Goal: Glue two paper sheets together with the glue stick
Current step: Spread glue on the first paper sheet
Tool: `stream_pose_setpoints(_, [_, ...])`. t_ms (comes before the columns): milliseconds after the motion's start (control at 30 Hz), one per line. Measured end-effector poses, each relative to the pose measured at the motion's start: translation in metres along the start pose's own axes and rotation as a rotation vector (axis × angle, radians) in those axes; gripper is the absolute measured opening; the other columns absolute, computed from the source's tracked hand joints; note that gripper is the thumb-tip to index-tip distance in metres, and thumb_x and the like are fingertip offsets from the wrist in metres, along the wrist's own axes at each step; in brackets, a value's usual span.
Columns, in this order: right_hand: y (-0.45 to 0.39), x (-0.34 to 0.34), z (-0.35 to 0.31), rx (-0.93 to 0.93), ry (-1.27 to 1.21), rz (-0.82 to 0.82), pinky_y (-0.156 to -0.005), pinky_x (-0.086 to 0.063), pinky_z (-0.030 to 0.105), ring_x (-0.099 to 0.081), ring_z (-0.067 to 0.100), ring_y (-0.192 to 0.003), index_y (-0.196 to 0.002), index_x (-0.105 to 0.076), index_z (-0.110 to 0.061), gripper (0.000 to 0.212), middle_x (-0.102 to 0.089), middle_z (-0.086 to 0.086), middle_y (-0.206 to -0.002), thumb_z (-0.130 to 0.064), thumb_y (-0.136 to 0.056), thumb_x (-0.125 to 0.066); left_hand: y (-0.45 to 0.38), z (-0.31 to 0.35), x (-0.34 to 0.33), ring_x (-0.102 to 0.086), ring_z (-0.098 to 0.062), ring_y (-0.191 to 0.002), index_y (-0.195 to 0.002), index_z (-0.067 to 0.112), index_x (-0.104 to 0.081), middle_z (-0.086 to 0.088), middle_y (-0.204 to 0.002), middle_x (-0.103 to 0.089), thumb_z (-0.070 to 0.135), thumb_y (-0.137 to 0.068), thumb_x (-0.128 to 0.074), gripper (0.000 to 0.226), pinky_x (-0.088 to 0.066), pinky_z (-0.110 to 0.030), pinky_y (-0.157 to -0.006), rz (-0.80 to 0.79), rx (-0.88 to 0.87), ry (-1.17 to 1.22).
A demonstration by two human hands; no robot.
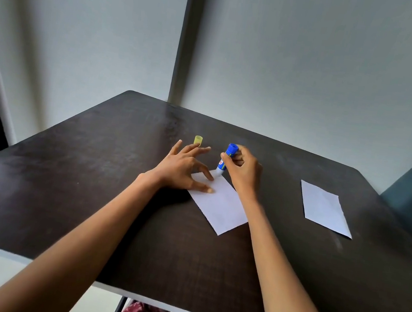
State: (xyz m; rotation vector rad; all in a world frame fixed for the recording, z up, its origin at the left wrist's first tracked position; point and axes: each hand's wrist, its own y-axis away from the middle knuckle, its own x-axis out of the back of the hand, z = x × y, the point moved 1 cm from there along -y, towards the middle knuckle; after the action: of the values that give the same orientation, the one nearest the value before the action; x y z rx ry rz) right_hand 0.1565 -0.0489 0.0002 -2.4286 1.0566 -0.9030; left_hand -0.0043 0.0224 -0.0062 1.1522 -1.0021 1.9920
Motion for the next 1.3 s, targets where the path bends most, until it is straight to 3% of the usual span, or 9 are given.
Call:
stream_pose_setpoints(700, [0.021, 0.040, 0.008, -0.018, 0.007, 0.057, -0.058, -0.040, 0.000, -0.058, -0.013, -0.059, -0.096, -0.068, -0.017, 0.019, -0.066, -0.003, -0.070, -0.012, -0.077, -0.068, 0.012, -0.026, 0.008, -0.006, -0.018, -0.148, -0.103, 0.042, -0.067, 0.001, -0.157, -0.024, 0.064, -0.074, -0.062, 0.036, 0.012, -0.053, -0.115, 0.098, 0.181, -0.080])
stream_pose_setpoints(900, [0.025, 0.040, 0.007, -0.005, -0.063, 0.051, -0.062, -0.042, 0.000, -0.062, -0.003, -0.066, -0.102, -0.068, -0.018, 0.024, -0.068, -0.004, -0.078, -0.016, -0.078, -0.071, 0.011, -0.027, 0.006, -0.008, -0.019, -0.148, -0.101, 0.041, -0.067, 0.001, -0.156, -0.026, 0.064, -0.074, -0.061, 0.036, 0.012, -0.053, -0.114, 0.098, 0.167, -0.089])
stream_pose_setpoints(1033, [0.026, 0.038, 0.007, 0.010, -0.061, -0.004, -0.061, -0.042, 0.000, -0.060, -0.010, -0.063, -0.102, -0.068, -0.017, 0.024, -0.067, -0.006, -0.074, -0.014, -0.078, -0.072, 0.011, -0.028, 0.006, -0.008, -0.019, -0.148, -0.100, 0.042, -0.066, 0.001, -0.156, -0.026, 0.065, -0.075, -0.061, 0.034, 0.012, -0.053, -0.114, 0.092, 0.167, -0.092])
stream_pose_setpoints(1200, [0.024, 0.046, 0.010, -0.018, -0.027, 0.044, -0.060, -0.042, 0.003, -0.061, 0.005, -0.063, -0.097, -0.069, -0.017, 0.022, -0.067, -0.001, -0.073, -0.012, -0.076, -0.070, 0.012, -0.025, 0.008, -0.009, -0.019, -0.148, -0.100, 0.041, -0.067, 0.001, -0.155, -0.027, 0.064, -0.075, -0.061, 0.034, 0.012, -0.054, -0.114, 0.089, 0.174, -0.092])
stream_pose_setpoints(1300, [0.024, 0.049, 0.009, -0.043, -0.067, 0.102, -0.062, -0.044, 0.004, -0.060, -0.002, -0.061, -0.097, -0.069, -0.019, 0.021, -0.066, -0.003, -0.072, -0.014, -0.077, -0.069, 0.013, -0.023, 0.009, -0.010, -0.018, -0.148, -0.100, 0.038, -0.066, 0.000, -0.154, -0.029, 0.061, -0.077, -0.061, 0.033, 0.012, -0.053, -0.115, 0.078, 0.167, -0.092])
